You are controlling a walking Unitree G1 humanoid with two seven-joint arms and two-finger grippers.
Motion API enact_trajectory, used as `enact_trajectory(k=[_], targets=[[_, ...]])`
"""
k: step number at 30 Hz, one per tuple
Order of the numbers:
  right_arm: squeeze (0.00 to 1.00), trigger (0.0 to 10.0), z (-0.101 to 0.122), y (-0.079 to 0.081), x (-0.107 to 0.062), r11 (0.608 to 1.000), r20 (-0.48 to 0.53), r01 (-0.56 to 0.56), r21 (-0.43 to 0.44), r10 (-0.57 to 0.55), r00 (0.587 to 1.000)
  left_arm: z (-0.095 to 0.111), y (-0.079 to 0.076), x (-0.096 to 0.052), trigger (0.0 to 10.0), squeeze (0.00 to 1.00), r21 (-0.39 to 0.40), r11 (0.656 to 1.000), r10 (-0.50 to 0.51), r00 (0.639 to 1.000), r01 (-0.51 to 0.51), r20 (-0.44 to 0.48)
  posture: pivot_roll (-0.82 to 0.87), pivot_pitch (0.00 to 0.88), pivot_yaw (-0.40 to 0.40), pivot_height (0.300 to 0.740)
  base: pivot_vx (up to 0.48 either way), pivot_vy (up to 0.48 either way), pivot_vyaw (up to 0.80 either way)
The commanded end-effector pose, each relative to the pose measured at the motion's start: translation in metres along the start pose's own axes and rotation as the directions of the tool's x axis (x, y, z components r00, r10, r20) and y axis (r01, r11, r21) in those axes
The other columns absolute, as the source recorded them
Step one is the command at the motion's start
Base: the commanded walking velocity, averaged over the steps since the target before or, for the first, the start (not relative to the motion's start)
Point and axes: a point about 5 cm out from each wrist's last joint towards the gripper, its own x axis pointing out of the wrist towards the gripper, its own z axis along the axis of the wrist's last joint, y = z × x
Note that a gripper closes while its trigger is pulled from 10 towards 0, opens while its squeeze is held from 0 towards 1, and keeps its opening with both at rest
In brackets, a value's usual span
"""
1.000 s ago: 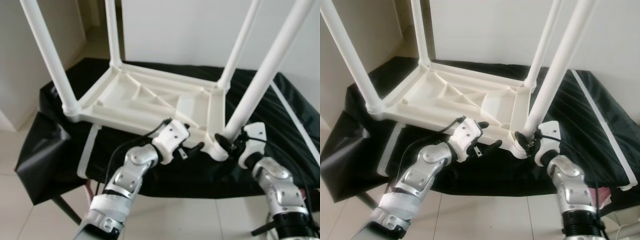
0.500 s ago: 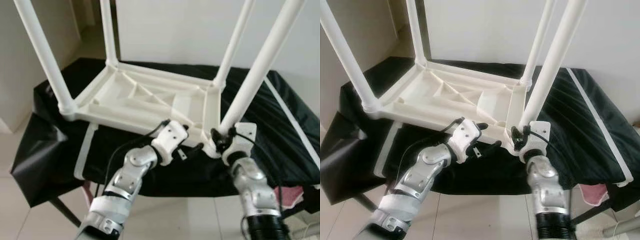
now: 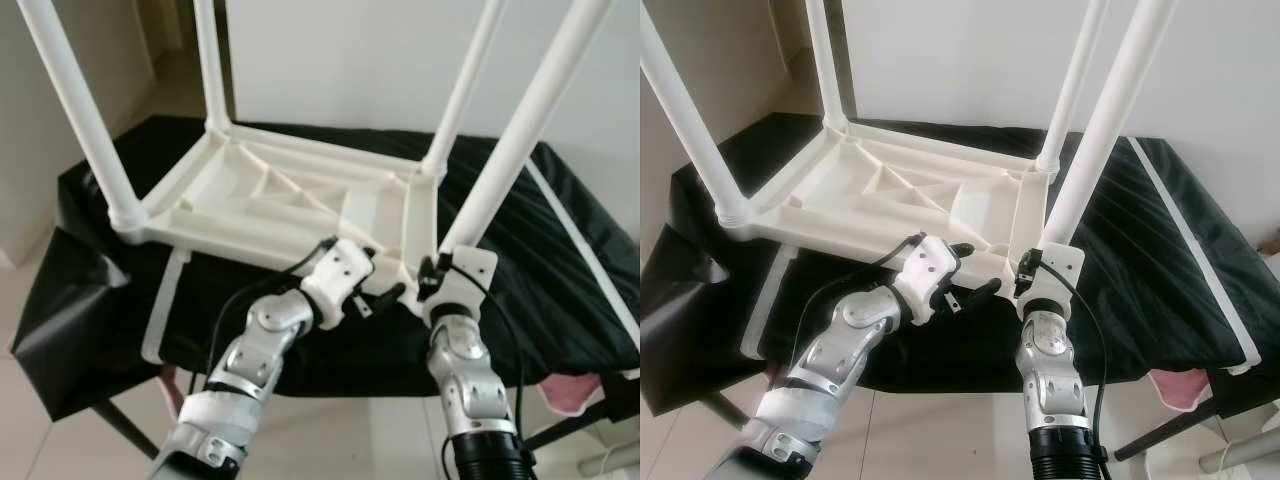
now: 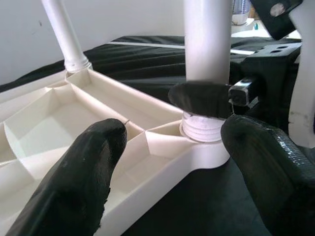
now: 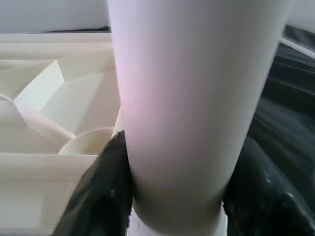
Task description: Building children table
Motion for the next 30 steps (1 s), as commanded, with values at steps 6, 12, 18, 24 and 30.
enact_trajectory(k=[6, 12, 18, 24, 30], targets=[[1.00, 10.0, -0.009, -0.004, -0.006, 0.998, -0.008, -0.059, -0.021, 0.059, 0.998, 0.000, 0.004, 0.002, 10.0, 0.00, 0.005, 0.997, 0.076, 0.997, -0.075, -0.011, -0.03, 0.000, -0.050, 0.740, 0.000, 0.000, 0.00], [1.00, 10.0, -0.001, -0.018, -0.008, 0.982, 0.043, -0.186, -0.021, 0.187, 0.981, 0.001, 0.003, 0.003, 10.0, 0.00, 0.013, 0.998, 0.069, 0.998, -0.069, -0.008, -0.04, 0.000, -0.044, 0.740, 0.000, 0.000, 0.00], [0.00, 10.0, 0.002, -0.034, -0.006, 0.953, 0.075, -0.293, -0.070, 0.298, 0.952, 0.002, 0.001, 0.004, 10.0, 0.00, 0.022, 0.998, 0.062, 0.998, -0.062, -0.006, -0.05, 0.000, -0.043, 0.740, 0.000, 0.000, 0.00], [0.00, 10.0, 0.005, -0.051, -0.002, 0.849, 0.032, -0.498, -0.179, 0.511, 0.859, 0.002, -0.001, 0.005, 10.0, 0.00, 0.045, 0.998, 0.049, 0.999, -0.049, -0.002, -0.05, 0.000, -0.034, 0.740, 0.000, 0.000, 0.00], [0.00, 10.0, 0.011, -0.059, 0.006, 0.776, -0.019, -0.580, -0.249, 0.595, 0.804, 0.003, -0.001, 0.006, 10.0, 0.00, 0.058, 0.998, 0.038, 0.999, -0.038, 0.001, -0.05, 0.000, -0.033, 0.740, 0.000, 0.000, 0.00]])
